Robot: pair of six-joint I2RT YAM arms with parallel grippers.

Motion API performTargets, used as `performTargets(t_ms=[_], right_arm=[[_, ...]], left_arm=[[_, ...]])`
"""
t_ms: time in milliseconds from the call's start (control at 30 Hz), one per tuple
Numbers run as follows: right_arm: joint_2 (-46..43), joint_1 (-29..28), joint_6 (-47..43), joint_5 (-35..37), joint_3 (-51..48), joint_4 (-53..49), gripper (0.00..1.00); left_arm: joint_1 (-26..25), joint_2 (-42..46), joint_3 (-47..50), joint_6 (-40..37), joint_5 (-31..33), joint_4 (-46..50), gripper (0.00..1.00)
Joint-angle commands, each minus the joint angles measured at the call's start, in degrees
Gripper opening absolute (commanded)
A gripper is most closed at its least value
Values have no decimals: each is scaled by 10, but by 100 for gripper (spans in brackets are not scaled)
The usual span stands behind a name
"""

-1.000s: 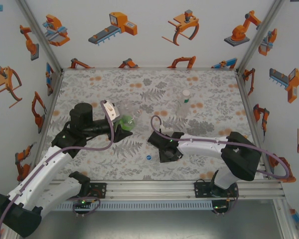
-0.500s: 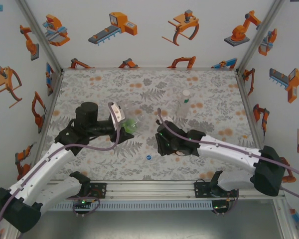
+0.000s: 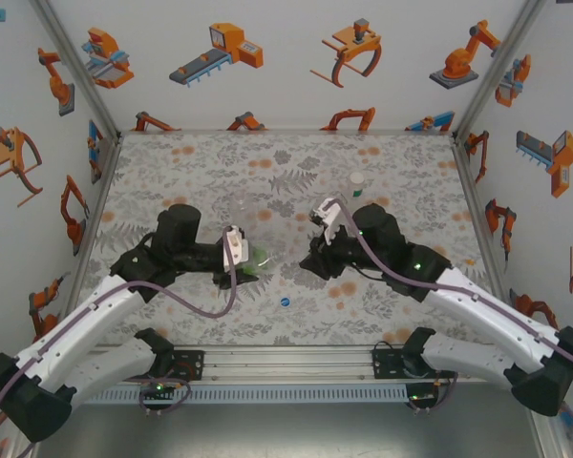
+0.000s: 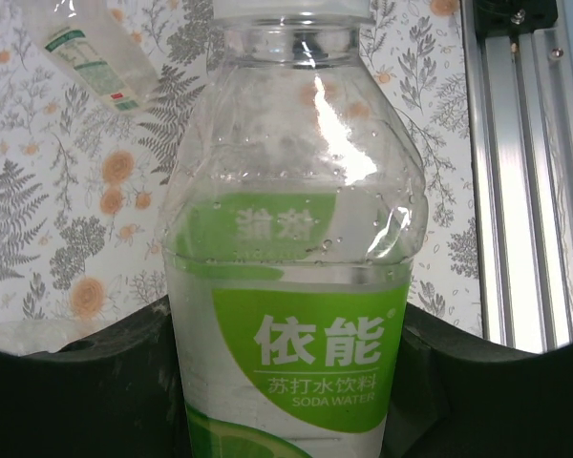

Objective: Screw on the bottle caps

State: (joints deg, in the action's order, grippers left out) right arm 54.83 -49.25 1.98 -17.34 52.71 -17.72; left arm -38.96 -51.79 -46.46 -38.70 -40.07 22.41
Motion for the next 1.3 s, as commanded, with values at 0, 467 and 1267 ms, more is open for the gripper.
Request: performTargets(t_ms=[0, 467, 1267], right_arm=[[-39, 0, -89, -55, 15, 40, 16], [-24, -10, -208, -190, 59, 67, 15], [20, -32, -214, -233, 85, 75, 13]], left_arm=[[-3, 17, 6, -44, -38, 7, 0], [-3, 23, 3, -38, -70, 7, 0], [-2, 21, -6, -8, -49, 5, 0]])
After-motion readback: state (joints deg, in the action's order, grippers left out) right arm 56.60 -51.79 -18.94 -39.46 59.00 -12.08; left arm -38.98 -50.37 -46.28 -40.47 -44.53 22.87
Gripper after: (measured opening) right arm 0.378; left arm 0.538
